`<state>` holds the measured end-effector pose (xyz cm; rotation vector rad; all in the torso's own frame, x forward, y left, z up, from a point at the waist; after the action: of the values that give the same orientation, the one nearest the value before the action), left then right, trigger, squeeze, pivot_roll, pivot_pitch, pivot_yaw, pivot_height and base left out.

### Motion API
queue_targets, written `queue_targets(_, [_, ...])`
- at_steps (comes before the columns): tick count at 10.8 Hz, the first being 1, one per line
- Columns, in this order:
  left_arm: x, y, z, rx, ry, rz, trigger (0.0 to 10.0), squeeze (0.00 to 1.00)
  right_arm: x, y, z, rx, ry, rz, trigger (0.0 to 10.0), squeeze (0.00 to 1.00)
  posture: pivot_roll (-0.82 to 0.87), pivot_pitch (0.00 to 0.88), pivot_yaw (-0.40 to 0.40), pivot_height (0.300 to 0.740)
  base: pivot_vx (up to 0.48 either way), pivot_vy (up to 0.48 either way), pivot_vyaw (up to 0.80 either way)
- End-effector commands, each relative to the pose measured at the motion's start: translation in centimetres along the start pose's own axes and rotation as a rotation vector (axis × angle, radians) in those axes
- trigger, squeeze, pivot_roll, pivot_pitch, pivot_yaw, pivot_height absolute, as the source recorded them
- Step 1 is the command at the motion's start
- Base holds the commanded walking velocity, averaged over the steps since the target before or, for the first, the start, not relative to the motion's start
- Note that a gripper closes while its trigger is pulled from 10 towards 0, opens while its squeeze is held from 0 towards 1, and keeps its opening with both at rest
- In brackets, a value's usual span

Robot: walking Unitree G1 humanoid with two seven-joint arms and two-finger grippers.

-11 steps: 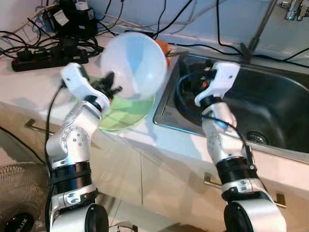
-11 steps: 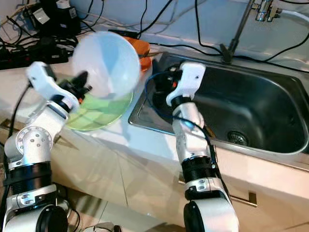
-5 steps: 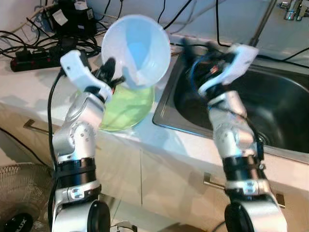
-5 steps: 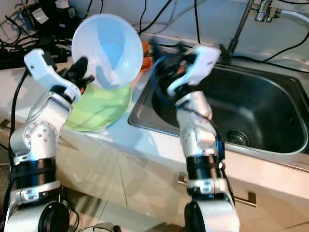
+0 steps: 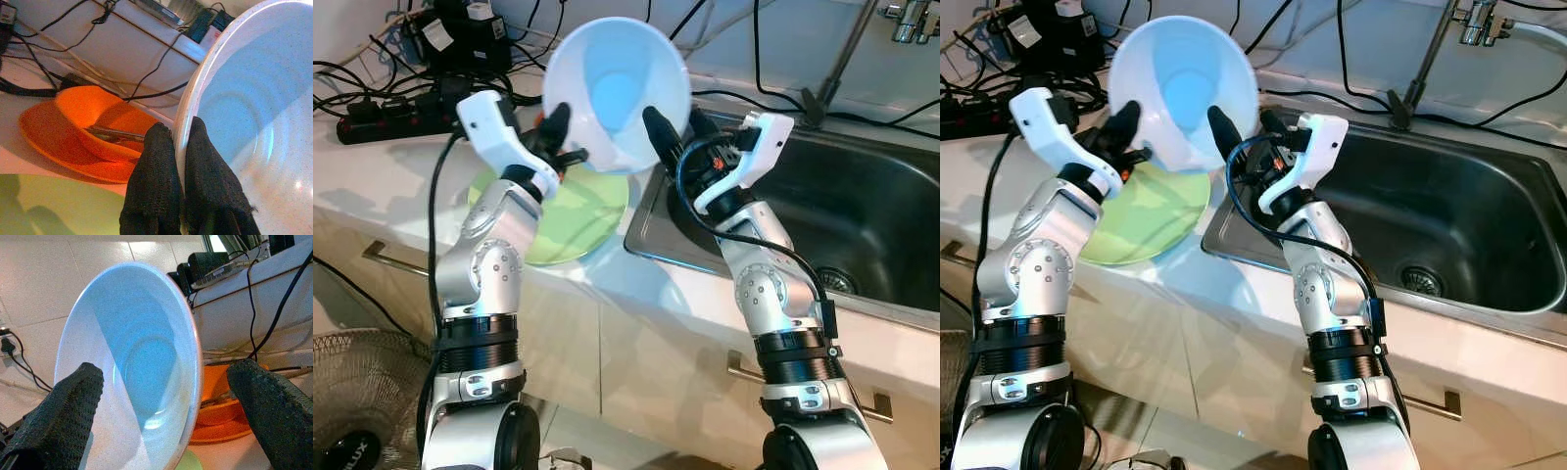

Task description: Kitchen organization

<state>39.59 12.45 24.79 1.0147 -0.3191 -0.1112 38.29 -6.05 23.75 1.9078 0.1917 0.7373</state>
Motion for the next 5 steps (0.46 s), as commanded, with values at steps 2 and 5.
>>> queue_targets(2, [0.47,0.97,1.81,0.002,-0.079,0.035,10.0,0.00,-0.08,0.02,0.13,0.025,-0.017,-0.003,10.0,0.00,0.07,0.000,-0.031,0.740,0.000,0.000,0.00])
queue_targets(5, [0.36,0.76,2.08,0.012,-0.099,0.028,10.0,0.00,-0.12,-0.22,0.58,0.033,-0.041,-0.010,0.0,0.00,0.08,0.001,-0.036,0.740,0.000,0.000,0.00])
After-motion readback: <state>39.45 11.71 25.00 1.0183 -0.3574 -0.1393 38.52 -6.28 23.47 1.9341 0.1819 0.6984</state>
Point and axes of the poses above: a point about 5 cm out from each wrist's last joint towards the gripper, its own x axis pointing out of the wrist towards the gripper, its own y axis along the axis of the wrist's last joint, z = x × y, the point moved 5 cm from there along x, pointing out of the wrist towards the gripper, and after that the axes turned 3 degrees about -x, right-handed, at the moved point
